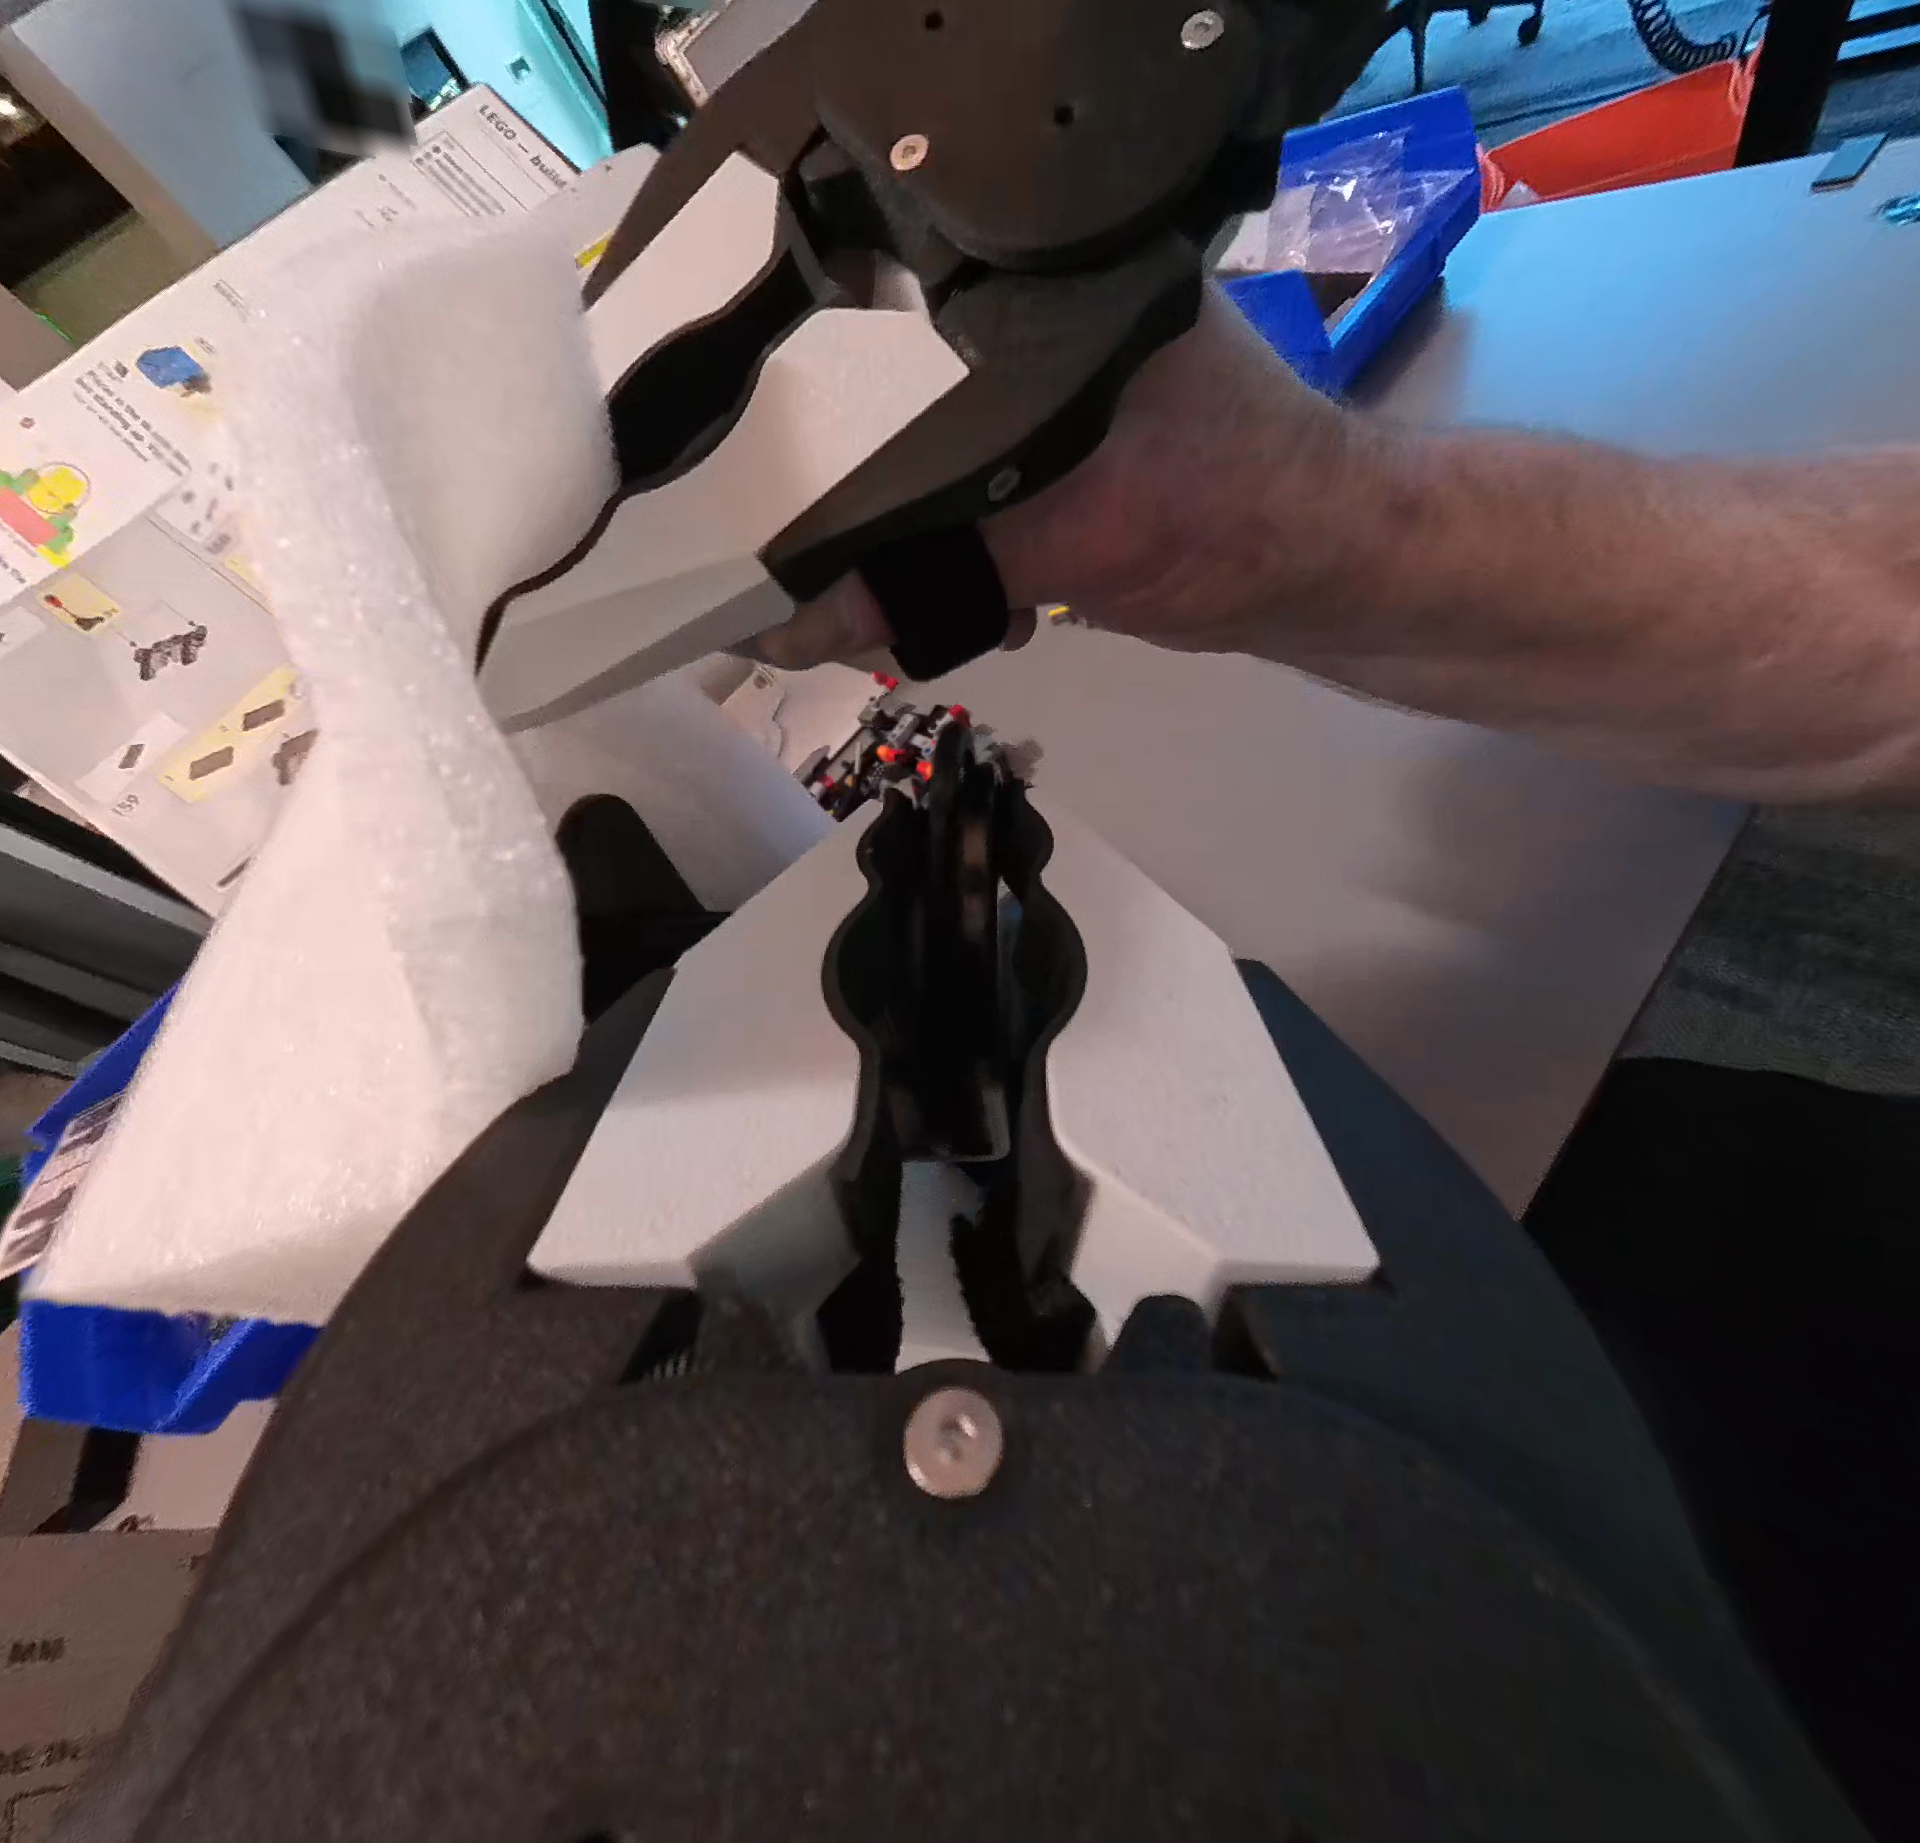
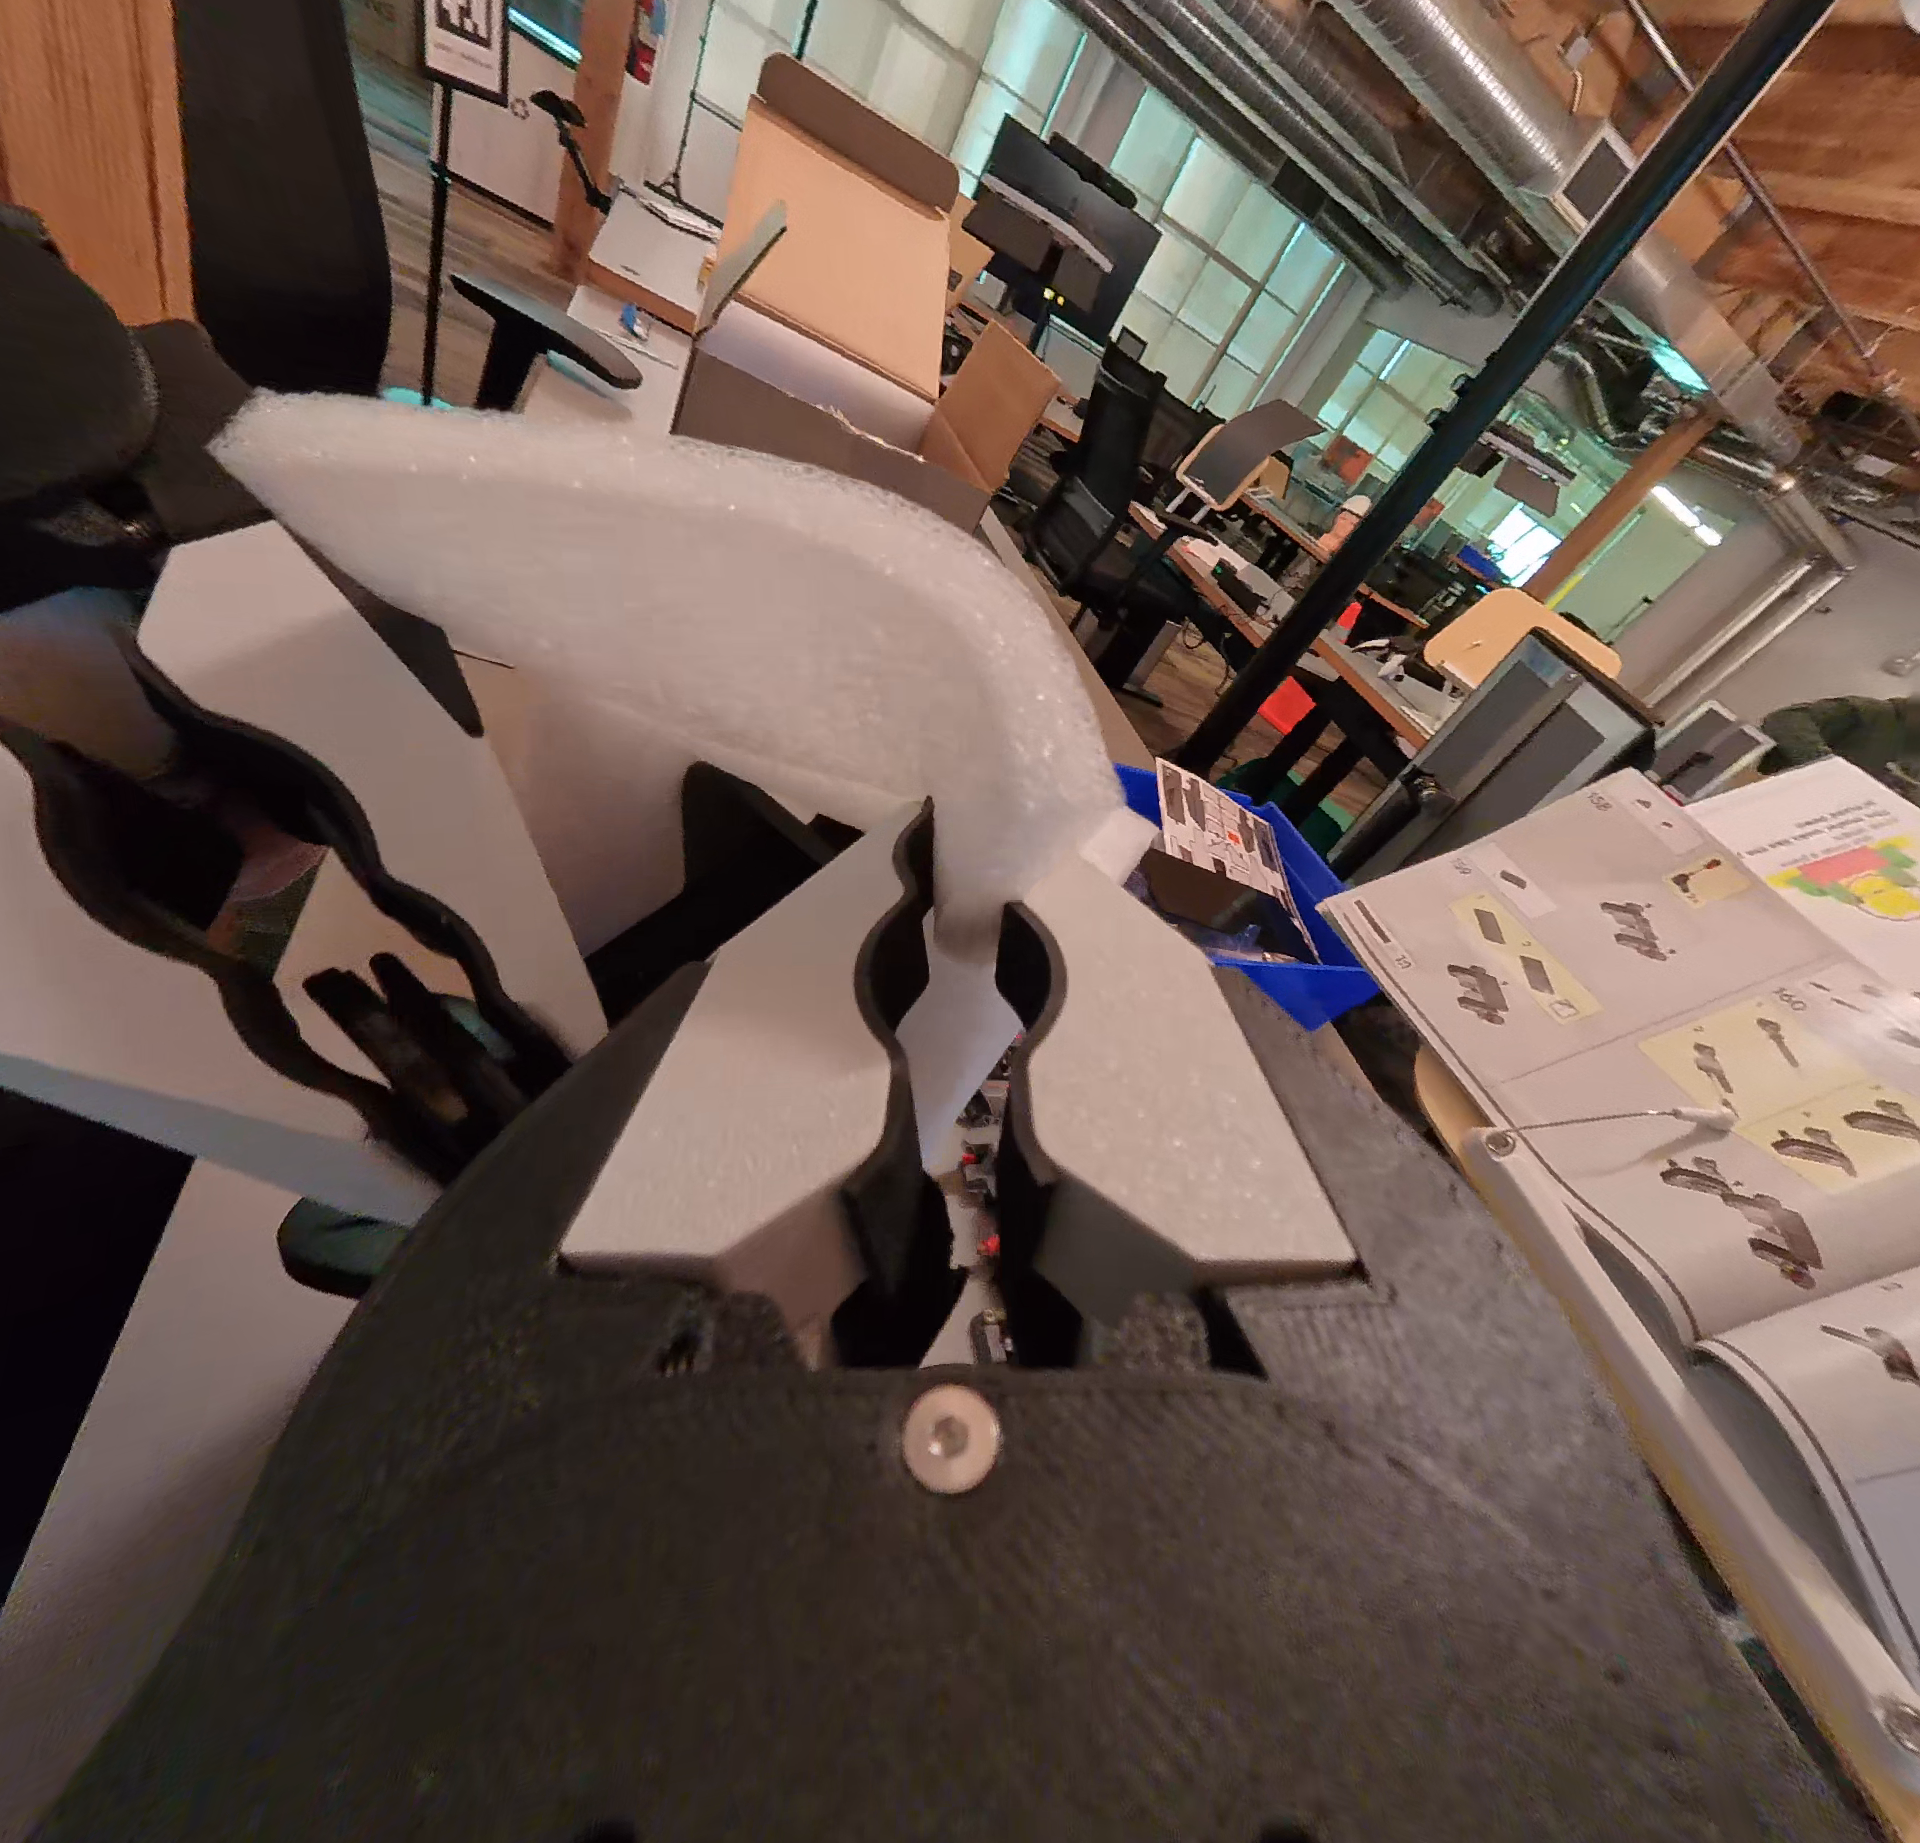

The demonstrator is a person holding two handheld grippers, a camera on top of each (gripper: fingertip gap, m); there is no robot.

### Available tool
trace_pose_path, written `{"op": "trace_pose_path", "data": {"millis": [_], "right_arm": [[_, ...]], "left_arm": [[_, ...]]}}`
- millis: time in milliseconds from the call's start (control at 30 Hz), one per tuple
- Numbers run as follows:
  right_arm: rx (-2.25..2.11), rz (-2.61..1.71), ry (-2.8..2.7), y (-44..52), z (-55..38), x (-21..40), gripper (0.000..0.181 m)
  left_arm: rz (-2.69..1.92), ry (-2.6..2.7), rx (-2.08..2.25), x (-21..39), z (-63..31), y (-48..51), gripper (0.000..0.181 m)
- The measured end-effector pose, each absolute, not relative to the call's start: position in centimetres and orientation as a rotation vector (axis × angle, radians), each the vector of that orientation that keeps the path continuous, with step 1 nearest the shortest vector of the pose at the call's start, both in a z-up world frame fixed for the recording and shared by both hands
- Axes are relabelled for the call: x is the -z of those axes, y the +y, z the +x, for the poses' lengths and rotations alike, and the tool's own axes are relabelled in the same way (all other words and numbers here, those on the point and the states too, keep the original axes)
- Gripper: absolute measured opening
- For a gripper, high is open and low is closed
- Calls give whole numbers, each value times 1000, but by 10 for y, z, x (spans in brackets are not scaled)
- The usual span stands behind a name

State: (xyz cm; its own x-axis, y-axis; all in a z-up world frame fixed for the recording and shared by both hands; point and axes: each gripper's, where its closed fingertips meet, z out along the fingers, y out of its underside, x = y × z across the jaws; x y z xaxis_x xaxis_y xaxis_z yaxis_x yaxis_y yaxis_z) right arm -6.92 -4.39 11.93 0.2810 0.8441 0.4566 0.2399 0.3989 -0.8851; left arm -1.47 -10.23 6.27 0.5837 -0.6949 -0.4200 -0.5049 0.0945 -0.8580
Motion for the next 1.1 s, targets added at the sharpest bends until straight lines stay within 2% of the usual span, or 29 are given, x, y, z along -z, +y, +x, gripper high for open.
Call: {"op": "trace_pose_path", "data": {"millis": [133, 333, 367, 400, 500, 567, 1100], "right_arm": [[-570, -1052, -1325, -48, -63, -117, 13], [-140, -830, -1385, -60, -64, -116, 40], [-122, -809, -1398, -59, -65, -117, 40], [-125, -806, -1430, -60, -67, -116, 37], [-56, -776, -1550, -65, -70, -108, 17], [-27, -796, -1568, -67, -72, -109, 11], [-189, -980, -1427, -48, -89, -119, 6]], "left_arm": [[-1550, 1041, 175, -63, -17, -100, 17], [-1538, 1081, 206, -60, -9, -103, 15], [-1531, 1103, 203, -59, -5, -104, 18], [-1530, 1109, 203, -59, -3, -105, 14], [-1530, 1113, 227, -59, -2, -105, 17], [-1519, 1150, 211, -57, 2, -107, 14], [-1515, 1059, 192, -65, -5, -92, 14]]}}
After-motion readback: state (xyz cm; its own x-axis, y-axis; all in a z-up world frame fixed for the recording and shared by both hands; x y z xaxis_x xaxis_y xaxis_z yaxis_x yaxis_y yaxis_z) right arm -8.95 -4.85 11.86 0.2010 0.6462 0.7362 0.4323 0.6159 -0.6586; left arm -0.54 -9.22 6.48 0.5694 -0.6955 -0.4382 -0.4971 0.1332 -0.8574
